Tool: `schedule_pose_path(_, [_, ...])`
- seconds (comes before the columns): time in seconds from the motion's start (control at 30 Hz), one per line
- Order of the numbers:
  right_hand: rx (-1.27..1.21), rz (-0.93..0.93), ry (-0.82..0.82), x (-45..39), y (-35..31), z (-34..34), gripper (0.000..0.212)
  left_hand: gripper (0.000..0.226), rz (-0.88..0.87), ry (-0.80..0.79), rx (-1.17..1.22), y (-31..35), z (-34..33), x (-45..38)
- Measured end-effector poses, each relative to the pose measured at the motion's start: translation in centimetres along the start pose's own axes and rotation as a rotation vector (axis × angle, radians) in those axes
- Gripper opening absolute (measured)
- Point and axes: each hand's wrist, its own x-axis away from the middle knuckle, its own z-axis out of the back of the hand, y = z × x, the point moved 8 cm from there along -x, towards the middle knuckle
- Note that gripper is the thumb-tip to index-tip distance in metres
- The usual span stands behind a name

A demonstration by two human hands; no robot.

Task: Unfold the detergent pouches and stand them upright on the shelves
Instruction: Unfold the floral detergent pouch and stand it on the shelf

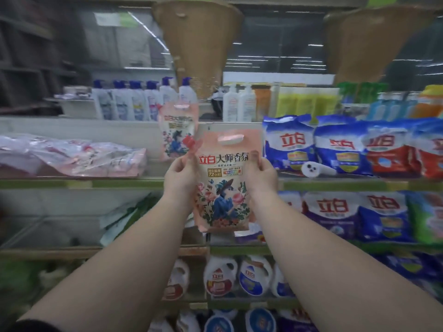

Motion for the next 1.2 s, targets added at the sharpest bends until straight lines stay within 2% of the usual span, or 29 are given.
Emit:
schedule_pose_path(0.1, [-0.033, -0.014, -0.088, -0.2, 0.3, -3.6, 0.040, 0.035, 0.000, 0.074, -0.001, 0.7, 2.4, -1.2])
schedule_pose_path(0.33, [-0.112, -0.024, -0.203, 0.2, -0.2, -12.4, 0.034, 0.031, -0.042, 0.206, 0.011, 3.7, 8.3, -3.8])
schedule_pose_path(0.43, [-0.127, -0.021, -0.156, 0.6, -0.9, -15.7, 0.035, 0.026, -0.064, 0.179, 0.035, 5.0, 10.2, -6.8])
schedule_pose_path(0.53, [-0.087, -0.008, -0.086, 0.4, -1.5, -18.0, 0.049, 0.026, -0.092, 0.145, 0.049, 6.3, 11.2, -9.6])
schedule_pose_path(0.67, [-0.048, 0.033, -0.011, -1.2, -3.0, -21.5, 0.051, 0.027, -0.083, 0.073, 0.067, 7.5, 12.6, -13.9])
schedule_pose_path(0.97, [-0.066, 0.060, 0.154, -5.8, -5.5, -25.5, 0.051, 0.028, -0.052, -0.130, 0.088, 9.6, 10.9, -22.4])
schedule_pose_path(1.2, [-0.056, 0.075, 0.199, -10.1, -5.9, -27.0, 0.054, 0.031, -0.002, -0.143, 0.132, 9.2, 9.4, -26.9])
